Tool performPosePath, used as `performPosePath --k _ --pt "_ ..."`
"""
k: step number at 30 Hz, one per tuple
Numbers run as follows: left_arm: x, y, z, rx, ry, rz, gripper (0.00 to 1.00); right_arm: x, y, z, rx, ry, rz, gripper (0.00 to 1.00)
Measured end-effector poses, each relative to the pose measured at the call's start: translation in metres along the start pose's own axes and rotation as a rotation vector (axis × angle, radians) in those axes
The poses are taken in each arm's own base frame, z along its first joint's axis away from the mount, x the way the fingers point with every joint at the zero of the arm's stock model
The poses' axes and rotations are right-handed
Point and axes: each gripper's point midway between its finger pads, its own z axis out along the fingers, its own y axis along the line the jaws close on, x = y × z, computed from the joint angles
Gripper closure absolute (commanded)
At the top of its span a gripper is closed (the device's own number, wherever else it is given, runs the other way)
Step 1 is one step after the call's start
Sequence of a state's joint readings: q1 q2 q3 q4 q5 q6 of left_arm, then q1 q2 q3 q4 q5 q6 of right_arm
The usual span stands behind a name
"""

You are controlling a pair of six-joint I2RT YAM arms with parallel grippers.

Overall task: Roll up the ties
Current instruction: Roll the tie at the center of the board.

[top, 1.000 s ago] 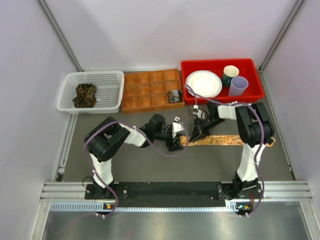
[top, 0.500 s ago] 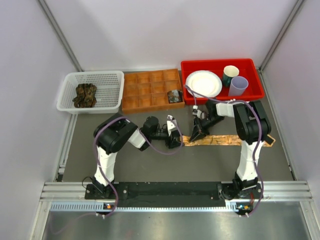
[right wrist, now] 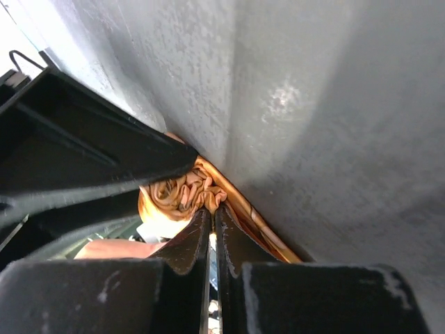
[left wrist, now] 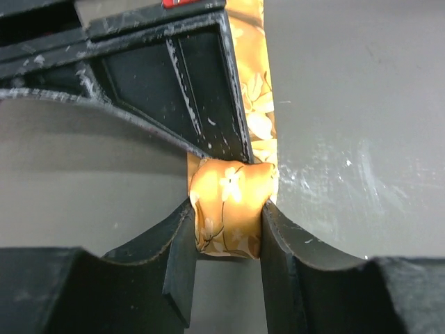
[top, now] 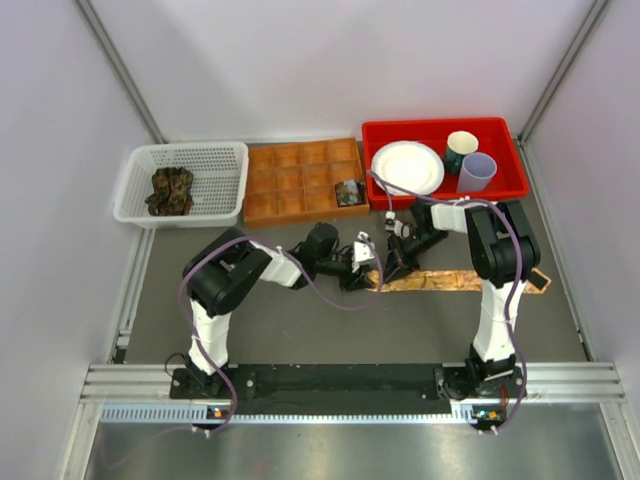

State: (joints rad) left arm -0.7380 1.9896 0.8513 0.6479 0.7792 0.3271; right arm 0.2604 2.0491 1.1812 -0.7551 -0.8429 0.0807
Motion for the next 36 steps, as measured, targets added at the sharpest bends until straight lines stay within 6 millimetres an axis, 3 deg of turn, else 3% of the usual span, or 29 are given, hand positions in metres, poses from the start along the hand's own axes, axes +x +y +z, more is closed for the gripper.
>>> performPosePath --k 4,9,12,18,25,31,36 --pt "-0.002 0.003 0.006 0.008 0.132 -0.015 0.81 -0.001 -0.001 -0.002 0.021 0.005 0.005 1.0" --pt "-0.002 0.003 0.008 0.003 0.28 -0.006 0.82 -0.002 -0.002 -0.004 0.036 0.007 0.009 1.0" --pt "-0.002 0.001 0.008 -0.01 0.356 0.02 0.87 -0.002 -0.002 -0.004 0.036 0.01 0.007 0.8" --pt "0.0 0.0 0.008 -0.031 0.483 0.052 0.96 -0.001 0.001 -0.008 0.039 0.017 -0.001 0.73" --pt "0.001 0.0 0.008 -0.037 0.554 0.078 0.98 0.001 -0.003 -0.02 0.03 0.019 -0.031 0.68" --pt "0.001 -0.001 0.009 -0.035 0.573 0.095 0.99 0.001 -0.007 -0.037 -0.008 -0.007 -0.022 0.55" --pt "0.001 -0.001 0.009 -0.031 0.585 0.097 0.98 -0.006 0.012 -0.053 -0.075 -0.072 -0.045 0.54"
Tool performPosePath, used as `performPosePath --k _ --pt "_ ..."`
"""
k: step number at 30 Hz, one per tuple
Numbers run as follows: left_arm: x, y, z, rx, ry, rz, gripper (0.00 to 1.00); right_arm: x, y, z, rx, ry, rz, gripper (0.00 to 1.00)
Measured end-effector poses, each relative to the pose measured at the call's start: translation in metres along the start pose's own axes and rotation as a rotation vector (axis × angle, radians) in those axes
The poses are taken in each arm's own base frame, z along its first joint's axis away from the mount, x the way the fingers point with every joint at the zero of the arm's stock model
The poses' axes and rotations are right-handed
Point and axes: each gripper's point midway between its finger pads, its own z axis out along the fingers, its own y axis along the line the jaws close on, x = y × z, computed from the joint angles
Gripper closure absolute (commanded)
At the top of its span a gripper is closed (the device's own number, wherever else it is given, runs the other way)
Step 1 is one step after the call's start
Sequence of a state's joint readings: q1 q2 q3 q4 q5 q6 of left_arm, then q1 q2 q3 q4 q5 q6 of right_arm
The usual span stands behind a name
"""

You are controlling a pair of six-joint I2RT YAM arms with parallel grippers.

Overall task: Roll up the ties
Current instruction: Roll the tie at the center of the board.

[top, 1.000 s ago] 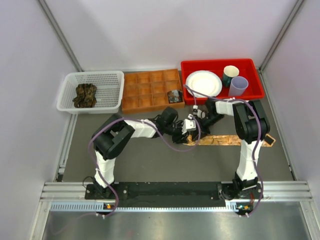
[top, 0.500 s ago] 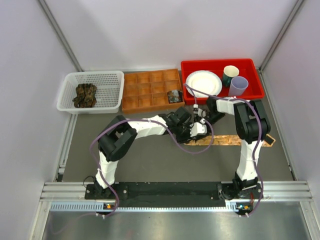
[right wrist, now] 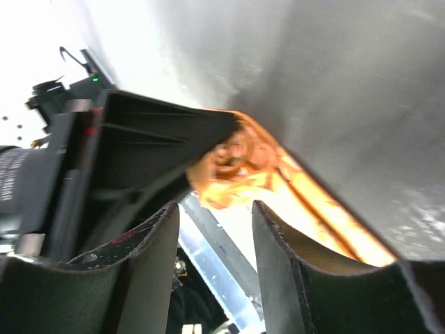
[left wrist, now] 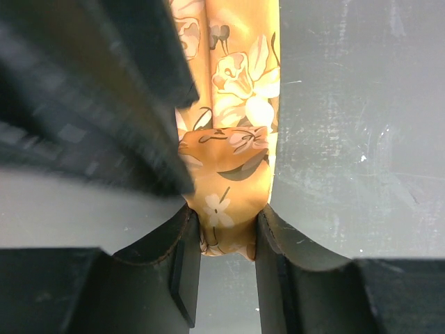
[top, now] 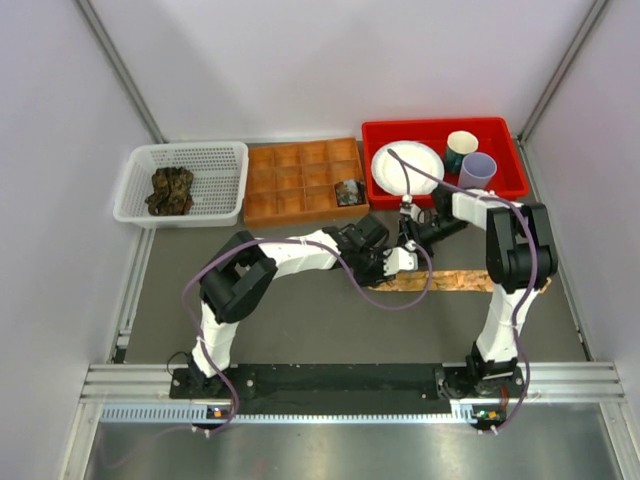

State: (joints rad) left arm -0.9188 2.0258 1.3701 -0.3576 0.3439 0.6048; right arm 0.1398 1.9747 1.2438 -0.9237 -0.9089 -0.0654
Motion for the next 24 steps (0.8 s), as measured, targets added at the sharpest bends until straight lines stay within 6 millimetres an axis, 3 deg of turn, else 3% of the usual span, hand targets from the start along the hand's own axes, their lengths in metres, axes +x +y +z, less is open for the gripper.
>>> performPosePath --k 4,9,12,13,15,18,19,24 --pt "0.0 0.0 0.0 0.001 0.006 0.001 0.98 0.0 0.013 0.003 -0.039 -0.002 -0.014 0.57" --pt "0.0 0.0 0.0 0.002 0.009 0.0 0.98 0.01 0.014 0.018 -0.024 0.042 -0.016 0.66" --pt "0.0 0.0 0.0 0.001 0.01 0.0 0.97 0.014 0.007 0.028 0.011 0.07 -0.013 0.83" --pt "0.0 0.0 0.0 0.002 0.01 0.0 0.96 0.015 0.005 0.03 0.021 0.074 -0.017 0.93" --pt "0.0 0.0 0.001 0.002 0.01 0.0 0.94 0.014 0.001 0.031 0.037 0.075 -0.006 1.0" --pt "0.0 0.0 0.001 0.003 0.011 -0.001 0.79 0.014 -0.003 0.031 0.064 0.075 0.003 1.0" --pt "0.0 0.0 0.001 0.003 0.013 -0.003 0.69 0.014 -0.004 0.031 0.072 0.075 0.006 1.0" --pt "-0.001 0.0 0.001 -0.005 0.005 -0.011 0.46 0.013 -0.012 0.032 0.108 0.075 0.02 1.0"
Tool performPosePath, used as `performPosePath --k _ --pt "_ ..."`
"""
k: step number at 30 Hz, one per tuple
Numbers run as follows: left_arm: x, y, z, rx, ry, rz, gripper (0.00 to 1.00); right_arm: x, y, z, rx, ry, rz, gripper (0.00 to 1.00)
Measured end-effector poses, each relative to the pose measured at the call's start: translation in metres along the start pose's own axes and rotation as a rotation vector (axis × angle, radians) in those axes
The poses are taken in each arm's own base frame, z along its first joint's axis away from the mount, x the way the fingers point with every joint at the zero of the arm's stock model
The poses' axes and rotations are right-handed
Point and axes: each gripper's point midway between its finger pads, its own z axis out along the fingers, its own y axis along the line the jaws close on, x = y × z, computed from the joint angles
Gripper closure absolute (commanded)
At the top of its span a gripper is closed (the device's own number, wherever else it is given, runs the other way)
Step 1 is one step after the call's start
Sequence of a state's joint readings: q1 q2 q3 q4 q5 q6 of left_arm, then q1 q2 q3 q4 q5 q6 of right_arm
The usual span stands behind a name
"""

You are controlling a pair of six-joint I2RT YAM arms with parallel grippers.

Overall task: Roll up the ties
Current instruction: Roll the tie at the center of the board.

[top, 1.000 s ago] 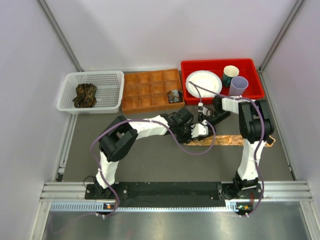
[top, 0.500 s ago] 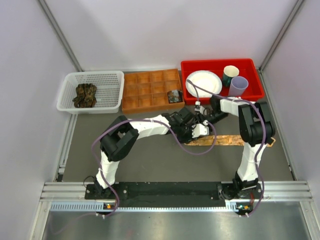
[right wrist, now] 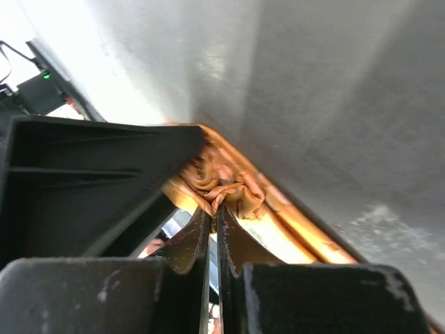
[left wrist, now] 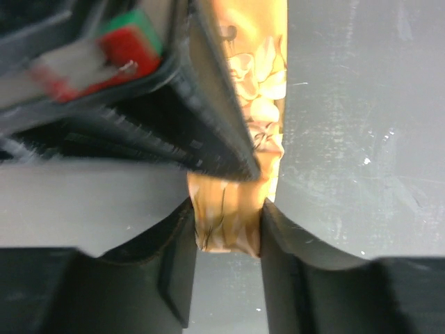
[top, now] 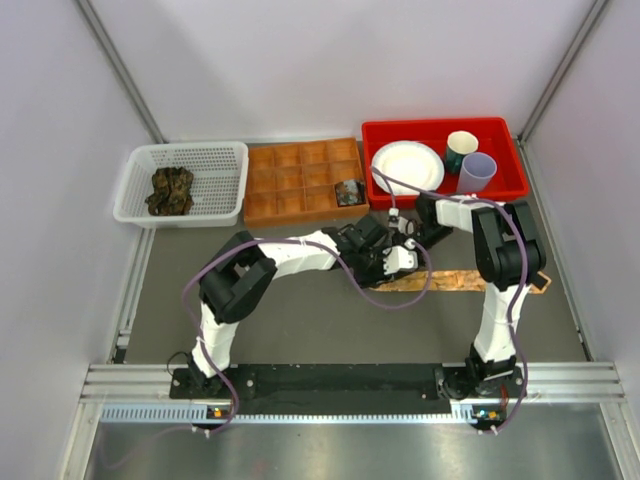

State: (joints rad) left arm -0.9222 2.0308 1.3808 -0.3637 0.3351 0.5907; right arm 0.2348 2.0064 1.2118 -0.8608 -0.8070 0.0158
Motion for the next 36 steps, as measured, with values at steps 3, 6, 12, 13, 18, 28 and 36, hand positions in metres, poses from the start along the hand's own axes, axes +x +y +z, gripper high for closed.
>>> performPosePath --k 3,6,12,13,18,28,36 --pt "0.0 0.004 -0.002 -0.016 -0.044 -0.032 0.24 0.001 -0.008 0.001 0.041 0.005 0.009 1.0" --pt "0.004 0.005 -0.006 0.0 -0.096 -0.091 0.01 0.002 -0.014 0.001 0.061 0.011 0.023 1.0" --pt "0.023 0.003 -0.04 -0.04 -0.228 -0.214 0.01 0.003 -0.016 0.001 0.076 0.017 0.025 1.0" --pt "0.023 0.005 -0.05 -0.069 -0.269 -0.219 0.01 0.003 -0.016 0.0 0.077 0.018 0.024 1.0" --pt "-0.007 -0.004 -0.088 -0.172 -0.576 -0.17 0.01 0.003 -0.016 0.001 0.094 0.049 0.009 1.0" --pt "-0.017 -0.006 -0.053 -0.065 -0.736 -0.164 0.07 0.003 -0.015 0.002 0.076 0.131 0.001 1.0" --pt "-0.004 0.002 -0.013 -0.056 -0.73 -0.166 0.13 0.003 -0.016 0.002 0.061 0.164 -0.026 1.0"
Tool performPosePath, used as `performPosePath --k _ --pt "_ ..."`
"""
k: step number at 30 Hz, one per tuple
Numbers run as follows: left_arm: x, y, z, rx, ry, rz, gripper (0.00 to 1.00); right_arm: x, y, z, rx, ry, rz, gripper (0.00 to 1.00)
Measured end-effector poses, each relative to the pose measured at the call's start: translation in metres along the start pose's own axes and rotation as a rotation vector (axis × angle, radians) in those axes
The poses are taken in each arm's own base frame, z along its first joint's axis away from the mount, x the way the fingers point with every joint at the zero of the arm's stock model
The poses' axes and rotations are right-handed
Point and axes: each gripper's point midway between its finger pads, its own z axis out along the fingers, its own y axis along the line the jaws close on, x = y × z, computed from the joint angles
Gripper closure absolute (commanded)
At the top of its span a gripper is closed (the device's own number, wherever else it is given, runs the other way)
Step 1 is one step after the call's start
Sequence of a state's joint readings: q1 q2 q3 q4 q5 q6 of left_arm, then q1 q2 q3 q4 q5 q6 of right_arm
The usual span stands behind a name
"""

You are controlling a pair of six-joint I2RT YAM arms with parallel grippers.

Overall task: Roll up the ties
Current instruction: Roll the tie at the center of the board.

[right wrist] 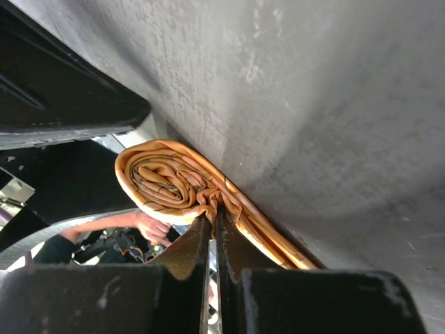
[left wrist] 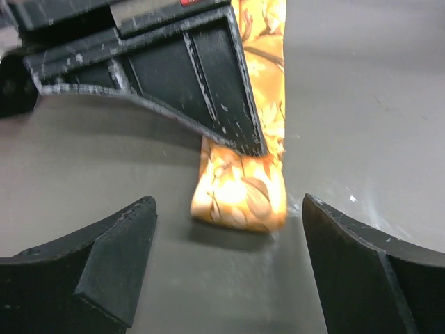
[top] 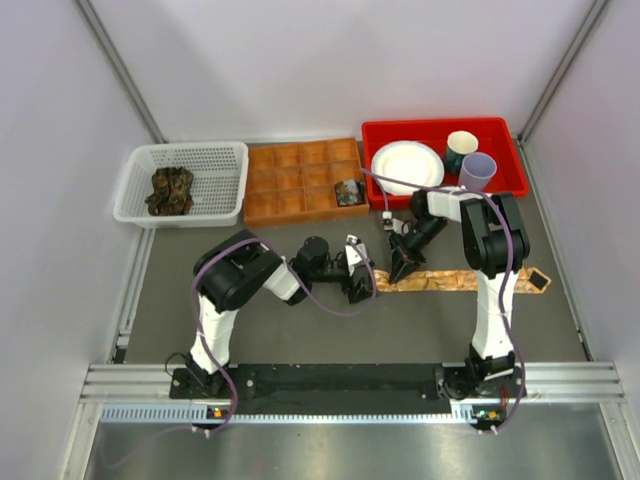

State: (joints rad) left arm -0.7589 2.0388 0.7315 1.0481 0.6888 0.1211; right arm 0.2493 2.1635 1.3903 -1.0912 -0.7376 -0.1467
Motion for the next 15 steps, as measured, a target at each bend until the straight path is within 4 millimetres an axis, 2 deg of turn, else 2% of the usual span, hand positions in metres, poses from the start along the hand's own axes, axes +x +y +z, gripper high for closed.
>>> performPosePath --k 3,8,10,13,15 --pt "0.001 0.002 0.008 0.007 -0.019 0.026 0.17 0.0 0.0 0.0 -0.002 0.002 -0.004 1.0" --pt "0.005 -0.002 0.02 0.03 -0.039 0.062 0.34 0.0 0.0 0.0 -0.007 0.014 -0.007 1.0" --pt "0.005 -0.004 0.023 0.039 -0.042 0.076 0.36 0.0 0.0 0.0 -0.006 0.017 -0.009 1.0" --pt "0.004 -0.006 0.026 0.052 -0.038 0.1 0.44 0.0 0.0 0.0 -0.007 0.017 -0.012 1.0" --pt "0.003 -0.007 0.03 0.059 -0.032 0.118 0.54 0.0 0.0 0.0 -0.007 0.017 -0.012 1.0"
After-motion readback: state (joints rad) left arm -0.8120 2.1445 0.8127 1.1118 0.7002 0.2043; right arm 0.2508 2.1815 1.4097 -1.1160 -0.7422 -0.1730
